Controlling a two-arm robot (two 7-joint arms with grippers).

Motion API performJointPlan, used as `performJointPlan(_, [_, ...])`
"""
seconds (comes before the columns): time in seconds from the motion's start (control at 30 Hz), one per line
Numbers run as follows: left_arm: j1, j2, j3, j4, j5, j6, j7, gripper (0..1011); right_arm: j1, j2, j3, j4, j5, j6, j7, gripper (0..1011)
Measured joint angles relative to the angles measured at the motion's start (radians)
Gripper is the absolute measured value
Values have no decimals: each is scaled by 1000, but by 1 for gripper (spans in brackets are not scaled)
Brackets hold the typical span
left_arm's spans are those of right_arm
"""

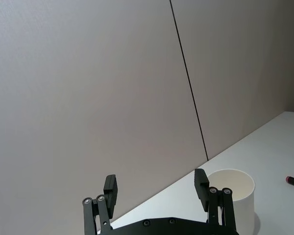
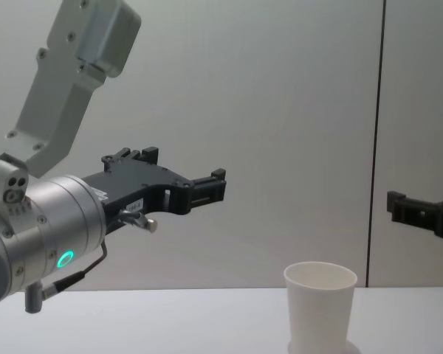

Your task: Place the pen into the pen holder.

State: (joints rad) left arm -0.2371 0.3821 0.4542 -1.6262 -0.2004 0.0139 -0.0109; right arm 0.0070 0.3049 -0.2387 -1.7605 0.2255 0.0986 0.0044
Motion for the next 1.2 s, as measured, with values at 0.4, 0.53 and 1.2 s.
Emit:
performJointPlan(0.4, [0,0,0,0,0,0,0,1000,27,-26,-4,12,-56,103,-57,1002])
performJointPlan(0.53, [0,0,0,0,0,0,0,1000,34,-30,-1,15,-70,136,-67,1002])
performJointPlan(1.2, [0,0,0,0,0,0,0,1000,48,-8,37,24,-81,259,-60,1002])
